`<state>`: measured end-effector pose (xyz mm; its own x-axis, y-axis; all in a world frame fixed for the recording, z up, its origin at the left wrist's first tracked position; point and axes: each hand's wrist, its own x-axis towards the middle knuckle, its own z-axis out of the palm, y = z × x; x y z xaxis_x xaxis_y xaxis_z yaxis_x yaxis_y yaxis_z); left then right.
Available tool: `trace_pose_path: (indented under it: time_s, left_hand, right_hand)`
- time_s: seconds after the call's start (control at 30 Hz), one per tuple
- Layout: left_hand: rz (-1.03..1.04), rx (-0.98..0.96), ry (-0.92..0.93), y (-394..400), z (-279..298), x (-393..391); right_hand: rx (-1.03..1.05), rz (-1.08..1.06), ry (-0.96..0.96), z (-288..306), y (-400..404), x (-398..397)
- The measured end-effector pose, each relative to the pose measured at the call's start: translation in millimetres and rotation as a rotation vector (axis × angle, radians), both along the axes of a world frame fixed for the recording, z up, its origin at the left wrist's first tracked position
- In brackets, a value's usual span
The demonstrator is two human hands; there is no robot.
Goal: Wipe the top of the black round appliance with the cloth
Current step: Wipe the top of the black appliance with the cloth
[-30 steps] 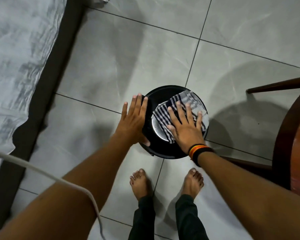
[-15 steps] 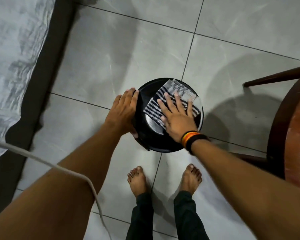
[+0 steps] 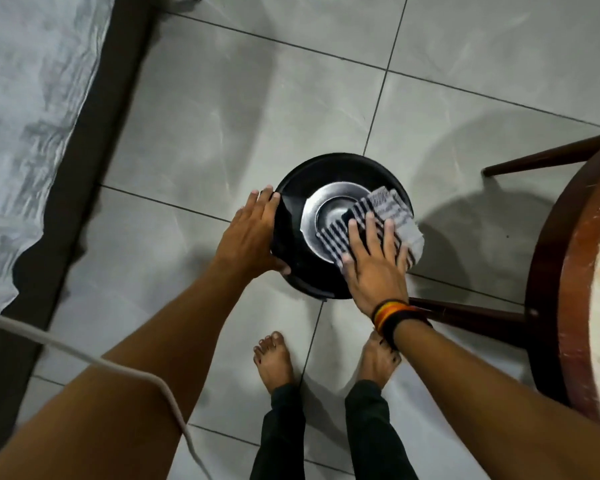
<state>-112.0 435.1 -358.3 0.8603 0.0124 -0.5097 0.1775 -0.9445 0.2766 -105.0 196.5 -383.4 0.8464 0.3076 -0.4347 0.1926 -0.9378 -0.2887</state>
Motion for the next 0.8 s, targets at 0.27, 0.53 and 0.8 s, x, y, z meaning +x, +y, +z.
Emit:
trace_pose_path:
  time_s: [0.27,0.53,0.8]
  left_hand:
    - [0.132,0.052,-0.102,1,7,-60]
    - [-0.432,0.170,0.029,9,0,16]
    - [-0.253,0.078,0.051,-3,3,20]
  right_hand:
    - [0.062,0.470,-0.089,-5,19,42]
    - [0.011,0.451,-0.141,-9,34,32]
    - [-0.034,0.131,-0.129,-10,44,64]
